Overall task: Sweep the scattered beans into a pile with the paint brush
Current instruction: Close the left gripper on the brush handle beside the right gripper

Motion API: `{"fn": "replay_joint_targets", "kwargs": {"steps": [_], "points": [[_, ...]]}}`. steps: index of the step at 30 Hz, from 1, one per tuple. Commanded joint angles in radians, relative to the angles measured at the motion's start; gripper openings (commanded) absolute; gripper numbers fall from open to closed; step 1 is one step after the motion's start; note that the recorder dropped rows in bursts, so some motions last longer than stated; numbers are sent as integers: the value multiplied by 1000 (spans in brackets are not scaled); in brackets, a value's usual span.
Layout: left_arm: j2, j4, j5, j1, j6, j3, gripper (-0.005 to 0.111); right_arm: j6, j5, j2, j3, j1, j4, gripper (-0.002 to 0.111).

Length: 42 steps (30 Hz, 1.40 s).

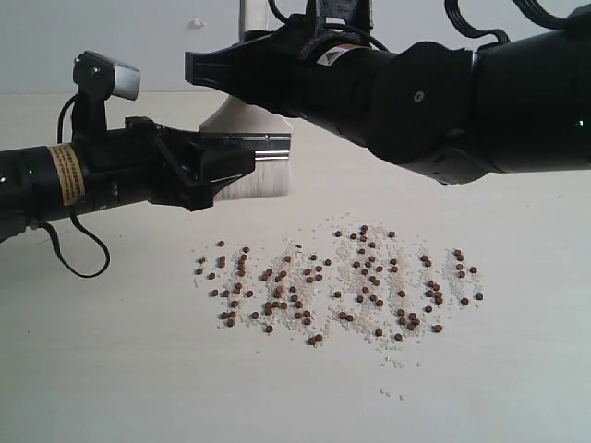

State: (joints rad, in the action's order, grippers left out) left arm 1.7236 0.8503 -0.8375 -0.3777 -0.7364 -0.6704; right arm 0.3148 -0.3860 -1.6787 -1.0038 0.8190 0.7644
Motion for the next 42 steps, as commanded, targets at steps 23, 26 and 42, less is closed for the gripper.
{"fn": "replay_joint_targets", "kwargs": {"steps": [23,26,42], "points": [[-1,-38,-59,-3,29,-4,19,-13,-7,-1,-11,-1,-19,0],[-1,-38,-66,-3,43,-4,5,-13,-7,-1,-11,-1,-19,0],[-1,-16,-84,-3,75,-4,0,23,-4,-1,-11,-1,-11,53]]}}
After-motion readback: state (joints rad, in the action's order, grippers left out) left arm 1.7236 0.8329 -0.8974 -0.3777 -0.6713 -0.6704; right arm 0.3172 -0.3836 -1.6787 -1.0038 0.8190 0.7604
